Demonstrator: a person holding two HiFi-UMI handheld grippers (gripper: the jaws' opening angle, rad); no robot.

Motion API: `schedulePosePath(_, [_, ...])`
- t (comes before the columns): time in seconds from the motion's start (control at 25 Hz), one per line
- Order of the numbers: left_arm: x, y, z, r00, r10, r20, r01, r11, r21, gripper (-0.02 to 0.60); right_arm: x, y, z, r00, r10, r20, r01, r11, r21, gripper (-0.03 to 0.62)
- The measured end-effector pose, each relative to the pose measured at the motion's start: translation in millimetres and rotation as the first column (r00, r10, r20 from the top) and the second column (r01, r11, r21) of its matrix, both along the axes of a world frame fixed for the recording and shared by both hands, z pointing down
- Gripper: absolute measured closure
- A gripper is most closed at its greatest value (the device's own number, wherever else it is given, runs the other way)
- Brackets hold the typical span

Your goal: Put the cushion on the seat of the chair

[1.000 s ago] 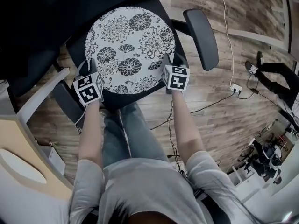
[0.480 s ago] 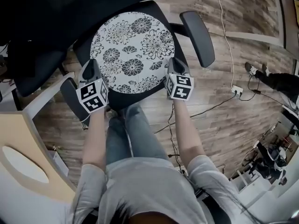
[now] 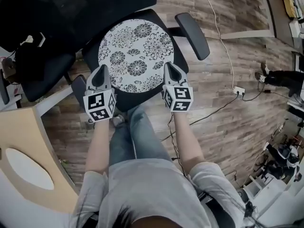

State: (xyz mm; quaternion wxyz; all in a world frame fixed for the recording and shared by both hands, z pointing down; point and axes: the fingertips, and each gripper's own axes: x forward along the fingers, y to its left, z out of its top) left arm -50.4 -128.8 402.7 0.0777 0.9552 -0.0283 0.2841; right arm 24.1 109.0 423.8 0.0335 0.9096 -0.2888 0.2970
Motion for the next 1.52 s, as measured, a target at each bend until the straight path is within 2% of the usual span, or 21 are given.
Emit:
schedulePosePath(0.44, [-46.7,0.5,-95.5,0.987,0.079,-0.141,-0.074,0.997,0.038,0.571,-69.1,-2.6,-100.2,0.989,0.037,-0.141,-0.029,0.998,0.058,0.574])
schedulePosePath(0.88, [-101.4,3.2,-177.6,0.952,0.182,-0.247,-0.148,0.978,0.147,0.571,-130.2,4.5,-183.4,0.961,0.087,-0.261,-0.065,0.994,0.093,0.574])
schedulePosePath(1.52, [-166.0,14.0,-267.2,0.899,0.247,-0.363,-0.195,0.965,0.174,0.569,-203.5,24.8,-275.7,0.895,0.157,-0.418,-0.11,0.985,0.135,0.574])
